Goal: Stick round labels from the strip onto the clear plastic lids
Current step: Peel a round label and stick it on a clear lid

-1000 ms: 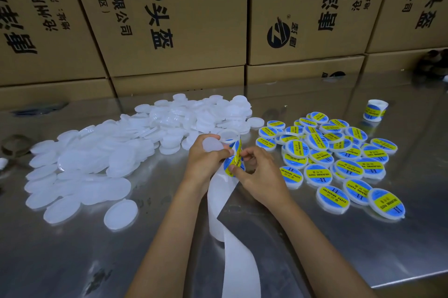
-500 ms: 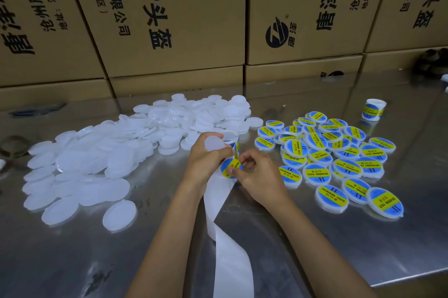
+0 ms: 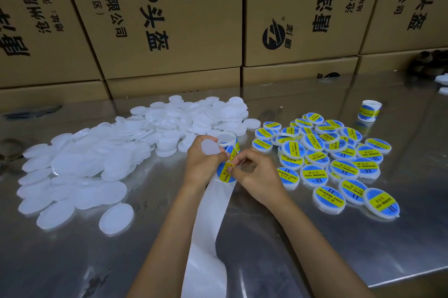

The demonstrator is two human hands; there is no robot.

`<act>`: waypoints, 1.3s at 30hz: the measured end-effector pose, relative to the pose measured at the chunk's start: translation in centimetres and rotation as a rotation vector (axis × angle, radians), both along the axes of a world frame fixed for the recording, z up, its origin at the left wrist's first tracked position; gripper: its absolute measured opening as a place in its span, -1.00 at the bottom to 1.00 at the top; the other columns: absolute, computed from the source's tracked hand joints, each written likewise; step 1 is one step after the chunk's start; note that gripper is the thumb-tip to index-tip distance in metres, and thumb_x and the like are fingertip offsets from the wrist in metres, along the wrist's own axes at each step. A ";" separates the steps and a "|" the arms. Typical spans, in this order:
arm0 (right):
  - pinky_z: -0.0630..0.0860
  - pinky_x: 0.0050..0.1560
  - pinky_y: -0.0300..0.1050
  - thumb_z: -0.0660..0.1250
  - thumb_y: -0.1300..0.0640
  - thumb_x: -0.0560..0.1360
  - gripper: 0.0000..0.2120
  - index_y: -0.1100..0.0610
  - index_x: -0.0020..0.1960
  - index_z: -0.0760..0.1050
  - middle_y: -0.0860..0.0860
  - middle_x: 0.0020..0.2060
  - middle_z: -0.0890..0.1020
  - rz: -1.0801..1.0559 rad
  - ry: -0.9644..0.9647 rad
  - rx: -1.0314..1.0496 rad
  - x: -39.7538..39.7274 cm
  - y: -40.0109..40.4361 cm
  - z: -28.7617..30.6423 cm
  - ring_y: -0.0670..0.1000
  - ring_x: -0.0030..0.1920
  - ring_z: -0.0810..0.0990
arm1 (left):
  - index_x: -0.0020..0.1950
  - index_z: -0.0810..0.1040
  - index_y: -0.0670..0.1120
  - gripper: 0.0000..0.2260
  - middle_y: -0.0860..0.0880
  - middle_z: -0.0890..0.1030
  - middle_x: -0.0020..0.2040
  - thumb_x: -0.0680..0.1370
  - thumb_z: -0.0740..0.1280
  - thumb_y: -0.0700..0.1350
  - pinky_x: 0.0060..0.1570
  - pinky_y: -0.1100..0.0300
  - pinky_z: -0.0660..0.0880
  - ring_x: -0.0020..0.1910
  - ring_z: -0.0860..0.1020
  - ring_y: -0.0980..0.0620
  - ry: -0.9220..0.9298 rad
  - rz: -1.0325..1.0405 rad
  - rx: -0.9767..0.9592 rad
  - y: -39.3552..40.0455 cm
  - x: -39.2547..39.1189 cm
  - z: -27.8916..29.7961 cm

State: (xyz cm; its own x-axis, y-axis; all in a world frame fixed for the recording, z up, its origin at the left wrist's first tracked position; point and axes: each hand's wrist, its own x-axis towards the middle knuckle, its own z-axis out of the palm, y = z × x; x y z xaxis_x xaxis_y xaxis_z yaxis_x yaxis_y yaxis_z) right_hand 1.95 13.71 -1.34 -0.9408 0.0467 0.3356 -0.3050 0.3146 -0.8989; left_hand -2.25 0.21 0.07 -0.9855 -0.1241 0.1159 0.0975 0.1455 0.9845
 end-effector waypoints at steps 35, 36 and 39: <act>0.57 -0.33 -0.21 0.37 0.39 0.51 -0.79 0.13 -0.09 0.42 -0.02 -0.23 0.69 0.068 0.032 -0.612 0.8 0.5 2.6 -0.03 -0.31 0.64 | 0.36 0.53 -0.09 -0.70 -0.17 0.64 0.23 0.70 0.10 -0.13 0.07 0.03 0.54 0.07 0.64 -0.12 -0.168 -0.546 0.692 1.3 2.8 2.7; 0.57 -0.33 -0.21 0.38 0.41 0.50 -0.78 0.13 -0.09 0.43 0.00 -0.22 0.68 0.056 0.047 -0.613 0.8 0.4 2.6 -0.04 -0.26 0.66 | 0.35 0.53 -0.08 -0.70 -0.16 0.64 0.20 0.70 0.10 -0.13 0.07 0.05 0.54 0.06 0.64 -0.10 -0.167 -0.553 0.678 1.4 2.8 2.7; 0.54 -0.37 -0.23 0.40 0.43 0.47 -0.77 0.16 -0.08 0.43 0.01 -0.20 0.66 0.009 0.063 -0.633 0.7 0.3 2.6 -0.06 -0.24 0.66 | 0.39 0.51 -0.10 -0.68 -0.16 0.64 0.19 0.70 0.09 -0.14 -0.04 0.13 0.59 0.03 0.65 -0.08 -0.166 -0.571 0.678 1.6 2.8 2.6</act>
State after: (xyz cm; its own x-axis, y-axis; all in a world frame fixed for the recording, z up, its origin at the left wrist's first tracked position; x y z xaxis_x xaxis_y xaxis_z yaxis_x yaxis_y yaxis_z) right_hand 2.67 14.03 1.22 -0.9216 0.2464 0.2999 -0.3631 -0.2745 -0.8904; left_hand 0.52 1.83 2.64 -0.9154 0.3998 0.0464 -0.1745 -0.4982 0.8493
